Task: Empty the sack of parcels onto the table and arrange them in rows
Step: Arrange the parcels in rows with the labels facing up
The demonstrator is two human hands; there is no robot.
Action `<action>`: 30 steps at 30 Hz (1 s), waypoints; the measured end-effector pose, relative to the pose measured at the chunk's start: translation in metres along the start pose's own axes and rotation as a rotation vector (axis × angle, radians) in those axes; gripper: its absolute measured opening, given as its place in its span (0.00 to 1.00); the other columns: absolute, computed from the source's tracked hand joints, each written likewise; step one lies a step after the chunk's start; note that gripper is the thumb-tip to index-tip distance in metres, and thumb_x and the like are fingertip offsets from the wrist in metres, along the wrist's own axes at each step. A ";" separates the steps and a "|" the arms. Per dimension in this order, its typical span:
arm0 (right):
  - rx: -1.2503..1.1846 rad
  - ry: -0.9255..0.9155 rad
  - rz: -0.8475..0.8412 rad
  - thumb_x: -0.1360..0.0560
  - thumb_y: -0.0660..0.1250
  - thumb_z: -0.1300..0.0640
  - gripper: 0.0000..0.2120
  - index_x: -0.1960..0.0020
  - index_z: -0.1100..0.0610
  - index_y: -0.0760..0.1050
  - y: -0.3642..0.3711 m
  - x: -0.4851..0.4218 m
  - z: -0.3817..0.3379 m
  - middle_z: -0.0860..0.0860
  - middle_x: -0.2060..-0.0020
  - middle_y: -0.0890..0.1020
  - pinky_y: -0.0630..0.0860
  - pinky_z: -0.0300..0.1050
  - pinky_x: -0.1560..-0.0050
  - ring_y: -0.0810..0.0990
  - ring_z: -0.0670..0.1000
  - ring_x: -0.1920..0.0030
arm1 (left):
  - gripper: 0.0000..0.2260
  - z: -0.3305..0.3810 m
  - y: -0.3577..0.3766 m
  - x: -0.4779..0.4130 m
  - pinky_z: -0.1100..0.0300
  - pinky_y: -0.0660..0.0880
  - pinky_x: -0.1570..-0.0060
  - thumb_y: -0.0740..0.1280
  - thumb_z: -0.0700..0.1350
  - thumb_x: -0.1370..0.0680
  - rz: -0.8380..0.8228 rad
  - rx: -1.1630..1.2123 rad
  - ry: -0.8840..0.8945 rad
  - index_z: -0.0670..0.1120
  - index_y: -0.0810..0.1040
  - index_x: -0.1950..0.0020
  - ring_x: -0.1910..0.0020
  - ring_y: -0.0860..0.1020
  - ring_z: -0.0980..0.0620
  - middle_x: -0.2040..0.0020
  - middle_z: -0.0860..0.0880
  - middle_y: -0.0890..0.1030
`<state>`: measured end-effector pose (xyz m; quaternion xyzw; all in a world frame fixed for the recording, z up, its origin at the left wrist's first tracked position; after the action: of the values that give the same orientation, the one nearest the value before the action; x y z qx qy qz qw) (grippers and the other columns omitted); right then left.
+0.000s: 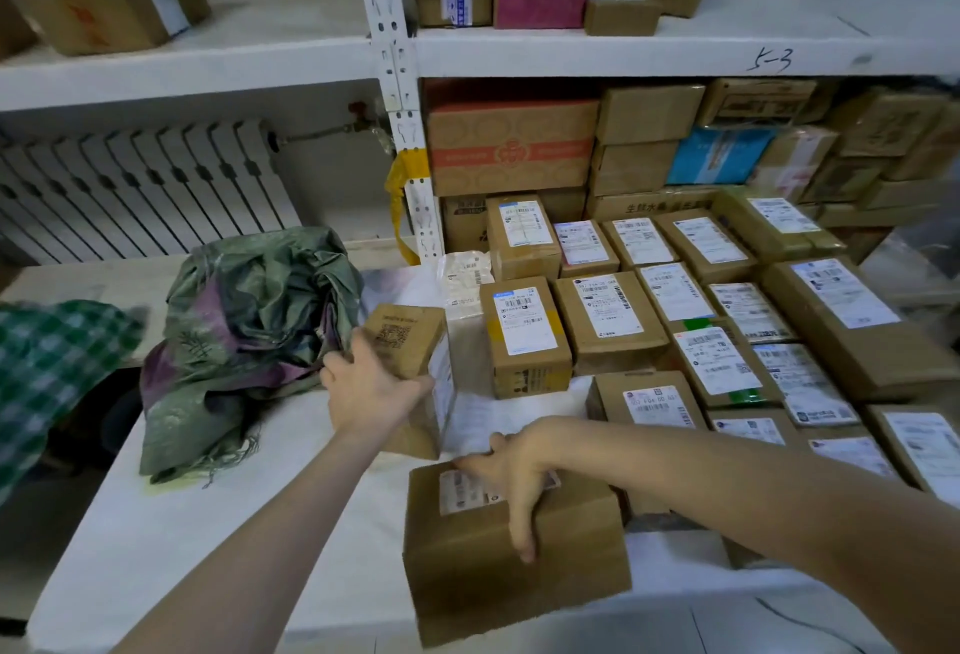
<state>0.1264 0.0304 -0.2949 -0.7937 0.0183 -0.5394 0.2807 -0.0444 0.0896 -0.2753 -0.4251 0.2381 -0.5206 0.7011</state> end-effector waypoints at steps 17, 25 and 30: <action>-0.785 0.786 0.616 0.46 0.68 0.24 0.68 0.23 0.53 0.36 0.028 0.014 0.041 0.64 0.28 0.59 0.66 0.55 0.35 0.63 0.63 0.29 | 0.46 0.025 -0.029 -0.006 0.45 0.64 0.33 0.76 0.57 0.35 0.141 0.455 -0.070 0.46 0.57 0.24 0.31 0.62 0.36 0.30 0.37 0.62; -0.753 0.884 0.904 0.41 0.66 0.23 0.66 0.23 0.58 0.33 0.030 -0.024 0.020 0.61 0.23 0.46 0.48 0.67 0.28 0.43 0.62 0.23 | 0.46 0.016 -0.023 -0.003 0.47 0.65 0.33 0.77 0.55 0.36 0.091 0.445 -0.036 0.48 0.59 0.24 0.32 0.63 0.37 0.32 0.39 0.63; -0.705 0.778 0.945 0.42 0.62 0.20 0.65 0.23 0.58 0.40 0.032 -0.036 0.019 0.59 0.23 0.44 0.44 0.68 0.28 0.40 0.60 0.23 | 0.46 0.011 -0.027 -0.001 0.49 0.66 0.35 0.77 0.55 0.36 0.110 0.461 0.017 0.48 0.59 0.24 0.33 0.64 0.40 0.33 0.41 0.63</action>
<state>0.1370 0.0237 -0.3454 -0.4943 0.6334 -0.5662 0.1839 -0.0505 0.0914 -0.2472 -0.2357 0.1415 -0.5257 0.8050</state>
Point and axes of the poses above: each hand's wrist, its own x-axis away from the middle knuckle, its own y-axis out of the palm, z = x × y, the point moved 4 cm from there along -x, towards the middle knuckle
